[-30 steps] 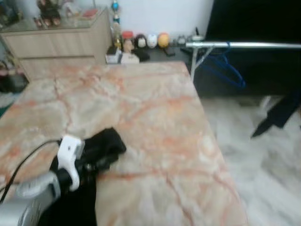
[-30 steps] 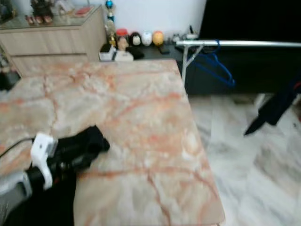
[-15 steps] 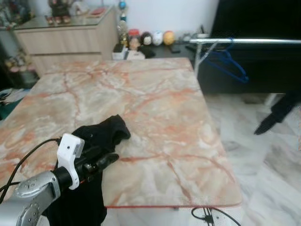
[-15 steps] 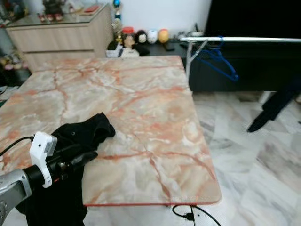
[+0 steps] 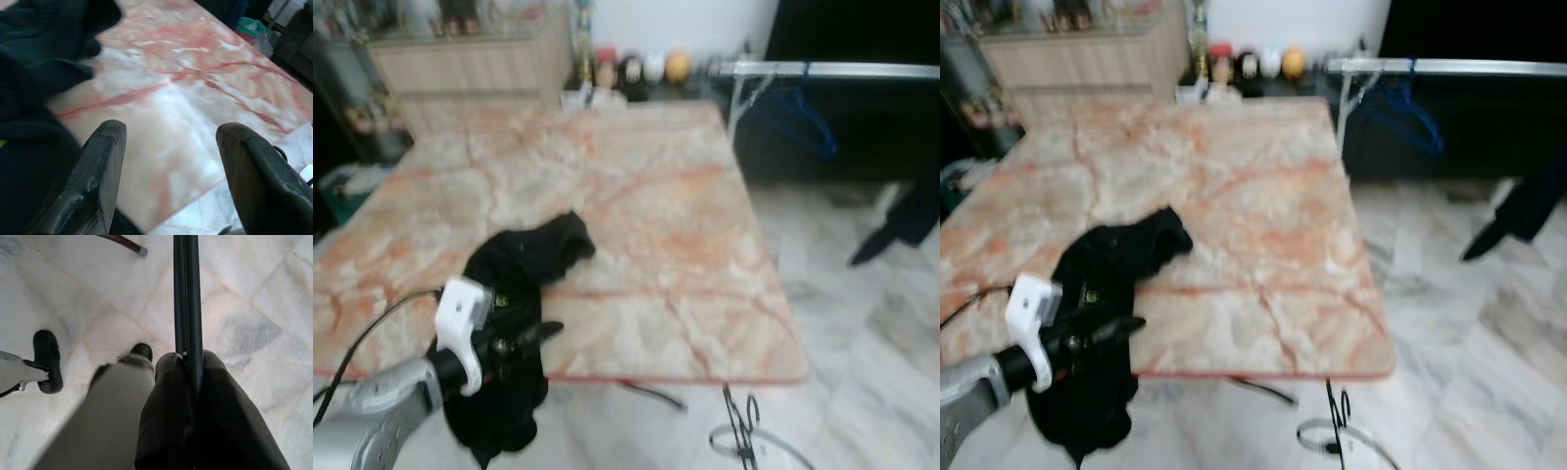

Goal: Hang hanger

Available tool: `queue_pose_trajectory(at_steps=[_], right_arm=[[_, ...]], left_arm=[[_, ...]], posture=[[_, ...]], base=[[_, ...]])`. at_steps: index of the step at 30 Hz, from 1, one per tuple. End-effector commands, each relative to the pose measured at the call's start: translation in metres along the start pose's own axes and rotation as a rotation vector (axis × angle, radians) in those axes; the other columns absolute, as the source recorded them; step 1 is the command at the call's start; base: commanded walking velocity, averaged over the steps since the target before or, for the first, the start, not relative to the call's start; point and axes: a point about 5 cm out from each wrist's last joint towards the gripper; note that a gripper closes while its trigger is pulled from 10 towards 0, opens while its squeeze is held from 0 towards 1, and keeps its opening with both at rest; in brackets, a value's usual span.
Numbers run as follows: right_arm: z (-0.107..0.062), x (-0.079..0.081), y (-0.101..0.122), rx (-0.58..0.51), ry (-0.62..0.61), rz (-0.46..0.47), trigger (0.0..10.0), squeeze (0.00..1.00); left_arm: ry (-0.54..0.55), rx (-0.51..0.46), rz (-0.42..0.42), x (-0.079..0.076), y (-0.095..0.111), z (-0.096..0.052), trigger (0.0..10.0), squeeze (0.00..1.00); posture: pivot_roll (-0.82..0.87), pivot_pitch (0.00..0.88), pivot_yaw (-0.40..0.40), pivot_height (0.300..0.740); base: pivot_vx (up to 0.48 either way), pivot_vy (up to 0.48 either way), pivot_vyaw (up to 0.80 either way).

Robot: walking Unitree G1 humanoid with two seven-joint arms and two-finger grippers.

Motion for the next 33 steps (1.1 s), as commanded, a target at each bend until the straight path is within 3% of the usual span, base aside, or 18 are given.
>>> queue_pose_trajectory(at_steps=[1, 33], right_arm=[[0.0, -0.001, -0.002, 0.003, -0.004, -0.007, 10.0, 0.0], [-0.001, 0.001, -0.007, 0.011, -0.01, 0.004, 10.0, 0.0]], left_arm=[[-0.003, 0.003, 0.0, -0.001, -0.001, 0.0, 10.0, 0.0], [-0.018, 0.012, -0.005, -0.001, -0.012, 0.01, 10.0, 0.0]], posture=[[0.08, 0.0, 0.038, 0.74], [0.06, 0.0, 0.048, 0.74]], base=[[-0.247, 0.0, 0.0], [-0.25, 0.0, 0.0]])
Point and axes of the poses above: a point about 5 cm out from each wrist's last joint towards the gripper, its own z axis pointing out of the wrist towards the gripper, its own y axis along the axis of the wrist's last joint, x = y × z, and after that the axes turned 9 degrees about -z, right-handed
